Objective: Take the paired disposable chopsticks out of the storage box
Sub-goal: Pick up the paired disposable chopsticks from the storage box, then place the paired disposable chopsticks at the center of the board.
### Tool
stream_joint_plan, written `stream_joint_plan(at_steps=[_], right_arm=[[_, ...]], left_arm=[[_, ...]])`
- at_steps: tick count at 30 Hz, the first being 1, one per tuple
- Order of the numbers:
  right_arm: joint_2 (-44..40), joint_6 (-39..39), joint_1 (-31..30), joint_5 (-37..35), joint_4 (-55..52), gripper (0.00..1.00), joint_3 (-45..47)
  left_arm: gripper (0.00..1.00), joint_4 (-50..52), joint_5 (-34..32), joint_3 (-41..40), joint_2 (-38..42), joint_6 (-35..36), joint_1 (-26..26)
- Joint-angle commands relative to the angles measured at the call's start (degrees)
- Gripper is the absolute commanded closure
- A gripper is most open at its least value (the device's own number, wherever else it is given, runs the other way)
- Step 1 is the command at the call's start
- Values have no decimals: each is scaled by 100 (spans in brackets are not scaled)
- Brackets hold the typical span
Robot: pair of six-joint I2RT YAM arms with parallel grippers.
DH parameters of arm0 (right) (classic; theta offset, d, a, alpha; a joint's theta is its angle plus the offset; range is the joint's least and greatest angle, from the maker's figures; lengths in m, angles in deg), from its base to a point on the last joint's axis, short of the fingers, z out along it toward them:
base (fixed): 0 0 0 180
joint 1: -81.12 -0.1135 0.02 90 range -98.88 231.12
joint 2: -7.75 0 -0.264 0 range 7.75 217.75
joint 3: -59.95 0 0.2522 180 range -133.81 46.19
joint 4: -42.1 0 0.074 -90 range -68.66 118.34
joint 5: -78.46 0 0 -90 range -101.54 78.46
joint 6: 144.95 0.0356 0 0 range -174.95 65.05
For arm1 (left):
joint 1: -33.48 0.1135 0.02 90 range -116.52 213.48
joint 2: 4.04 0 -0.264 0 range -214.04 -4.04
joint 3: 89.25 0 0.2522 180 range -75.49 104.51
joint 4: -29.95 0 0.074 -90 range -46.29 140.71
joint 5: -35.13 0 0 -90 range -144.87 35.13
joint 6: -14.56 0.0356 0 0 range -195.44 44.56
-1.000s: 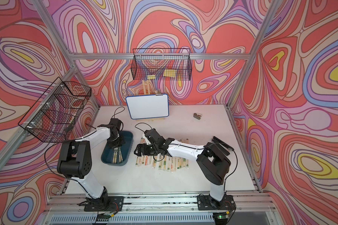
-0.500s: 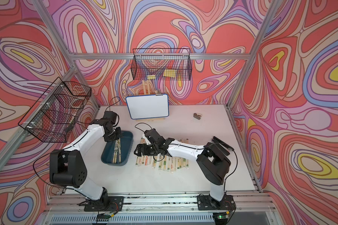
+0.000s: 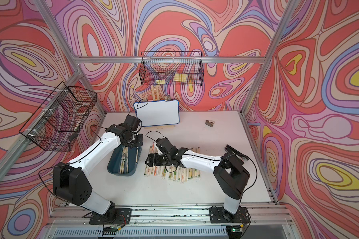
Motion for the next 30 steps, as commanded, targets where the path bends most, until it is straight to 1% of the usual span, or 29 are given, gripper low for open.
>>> stream_joint_plan(at_steps=[1, 8, 16, 23, 30], right_arm=[[-289, 2, -41, -203, -14, 11, 253], [-443, 84, -33, -235, 91, 11, 688], [-548, 110, -34, -255, 130, 11, 898], [-541, 148, -35, -206, 183, 11, 920], [-532, 131, -40, -198, 142, 11, 877]], left_arm=[[98, 53, -151, 61, -310, -14, -197], [100, -79, -300, 66, -1060, -106, -469], [100, -278, -403, -42, -1604, -124, -515], [99, -413, -413, -139, -1883, -106, -539], [96, -503, -334, -228, -1989, -149, -537]])
